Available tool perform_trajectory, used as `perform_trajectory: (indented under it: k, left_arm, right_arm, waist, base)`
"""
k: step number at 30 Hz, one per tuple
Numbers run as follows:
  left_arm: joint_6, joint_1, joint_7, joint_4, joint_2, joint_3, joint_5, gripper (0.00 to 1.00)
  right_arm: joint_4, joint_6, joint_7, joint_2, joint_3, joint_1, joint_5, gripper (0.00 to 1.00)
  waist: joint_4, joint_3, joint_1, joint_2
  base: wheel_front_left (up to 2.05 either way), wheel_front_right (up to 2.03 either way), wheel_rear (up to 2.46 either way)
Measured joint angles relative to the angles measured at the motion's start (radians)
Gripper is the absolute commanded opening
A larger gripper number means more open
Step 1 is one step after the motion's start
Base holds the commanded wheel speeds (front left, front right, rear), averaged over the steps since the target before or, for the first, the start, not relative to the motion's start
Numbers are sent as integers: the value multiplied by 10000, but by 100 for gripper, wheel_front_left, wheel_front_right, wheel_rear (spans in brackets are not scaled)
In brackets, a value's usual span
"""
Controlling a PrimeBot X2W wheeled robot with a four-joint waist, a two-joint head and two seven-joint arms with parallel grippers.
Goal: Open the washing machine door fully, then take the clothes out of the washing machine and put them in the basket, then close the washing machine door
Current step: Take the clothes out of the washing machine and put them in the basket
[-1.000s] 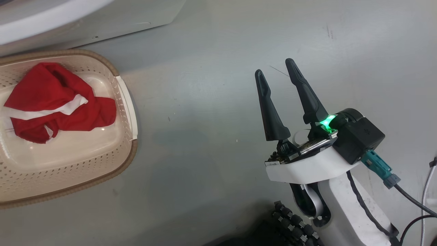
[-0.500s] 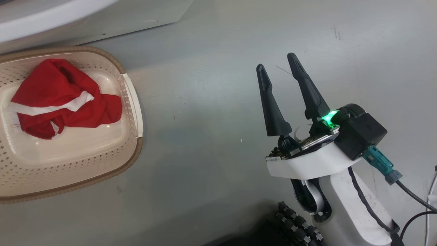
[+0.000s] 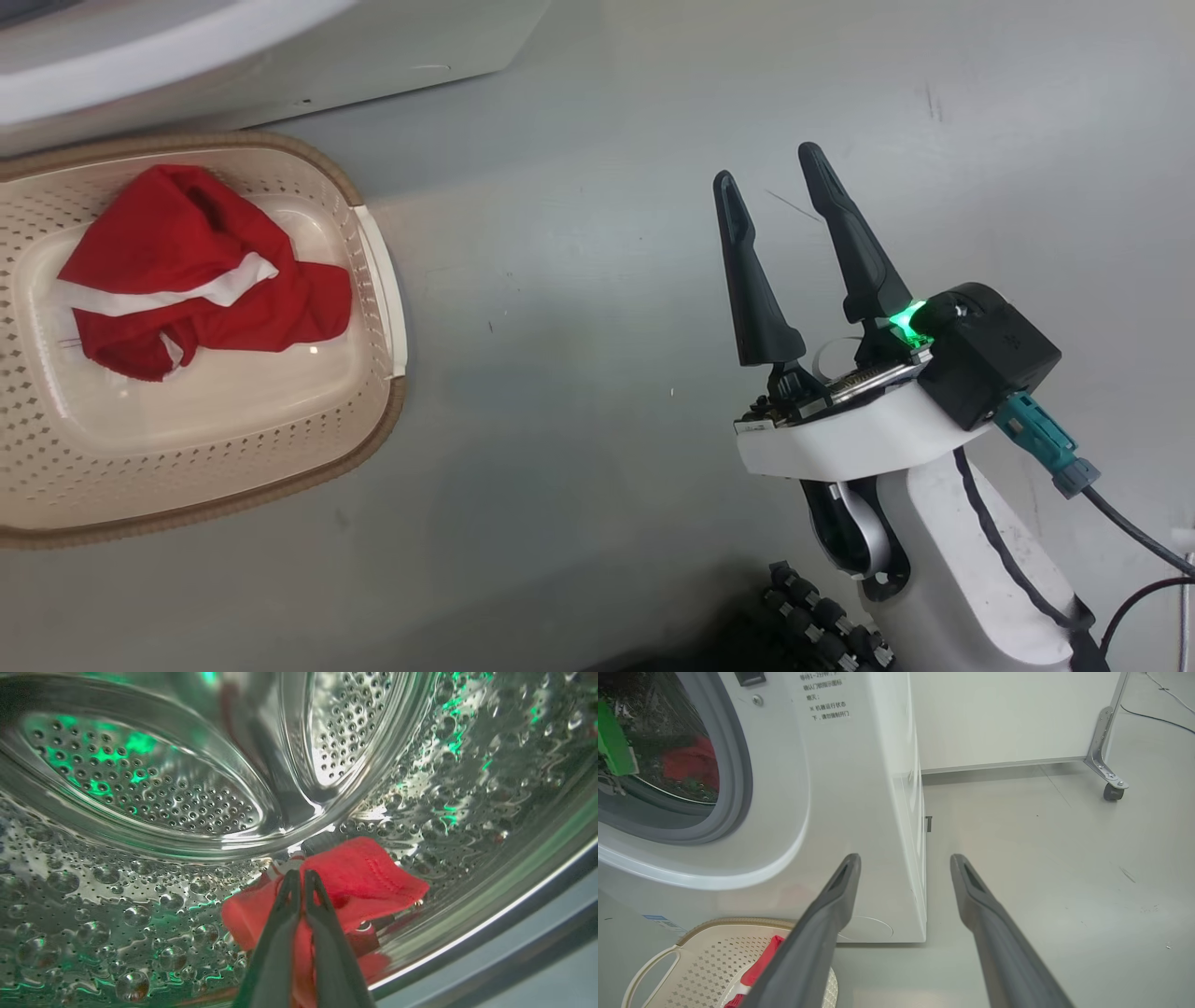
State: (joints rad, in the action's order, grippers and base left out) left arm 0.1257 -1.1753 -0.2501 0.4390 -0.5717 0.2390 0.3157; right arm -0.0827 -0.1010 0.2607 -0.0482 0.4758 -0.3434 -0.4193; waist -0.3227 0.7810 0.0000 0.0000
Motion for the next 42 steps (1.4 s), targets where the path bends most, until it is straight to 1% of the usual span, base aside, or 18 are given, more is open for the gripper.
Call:
perform_trajectory:
  k: [5, 10, 14, 15, 20, 23, 25, 26, 28, 33, 37, 42]
  left_arm:
    - [-217, 372, 1053, -148, 428, -349, 245, 0]
    - [-445, 1178, 2115, -311, 1034, -543, 485, 0]
    - [-650, 1841, 2917, -464, 1363, -744, 711, 0]
    - [-779, 2164, 3292, -593, 1461, -846, 723, 0]
    - [-934, 2959, 4084, -913, 1816, -945, 853, 0]
    - [-986, 3391, 4516, -1137, 2046, -940, 867, 0]
    - [-1018, 3543, 4667, -1221, 2088, -936, 871, 0]
    - [-1037, 3827, 4924, -1356, 2128, -934, 872, 0]
    - [-1118, 4112, 4989, -1540, 2165, -930, 871, 0]
    - [-1277, 4717, 4991, -2111, 2416, -918, 842, 0]
    - [-1432, 5275, 5024, -2625, 2454, -947, 771, 0]
    - [-1653, 6065, 5026, -3225, 2673, -1083, 769, 0]
  right_arm:
    - [153, 0, 0, -4, -63, 1, 171, 100]
    - [339, 0, 0, -8, -144, 36, 447, 100]
    - [545, 15, 0, -12, -215, 76, 587, 100]
    - [616, 19, 0, -10, -217, 134, 637, 100]
    - [777, 33, 0, -13, -339, 452, 823, 100]
    - [901, 117, 0, -12, -364, 611, 982, 100]
    - [930, 119, 0, -13, -368, 671, 997, 100]
    - [986, 123, 0, -13, -389, 761, 1053, 100]
    - [1012, 197, 0, -13, -441, 874, 1070, 100]
    - [1108, 205, 0, -13, -587, 1154, 1164, 100]
    - [1189, 211, 0, -15, -790, 1342, 1231, 100]
    - [1254, 286, 0, -12, -940, 1603, 1308, 100]
  waist:
    - [119, -243, 0, 0]
    - [284, -565, 0, 0]
    - [437, -886, 0, 0]
    - [512, -1064, 0, 0]
    - [700, -1536, 0, 0]
    - [823, -1826, -1, 0]
    - [862, -1923, 0, 0]
    - [942, -2123, 0, 0]
    - [1019, -2325, 0, 0]
    - [1209, -2826, -1, 0]
    - [1356, -3229, 0, 0]
    - [1506, -3741, -1, 0]
  base:
    - [0, 0, 0]
    - [0, 0, 0]
    - [0, 0, 0]
    - [0, 0, 0]
    - [0, 0, 0]
    - [0, 0, 0]
    - [0, 0, 0]
    - [0, 0, 0]
    - [0, 0, 0]
    - [0, 0, 0]
    - [0, 0, 0]
    - [0, 0, 0]
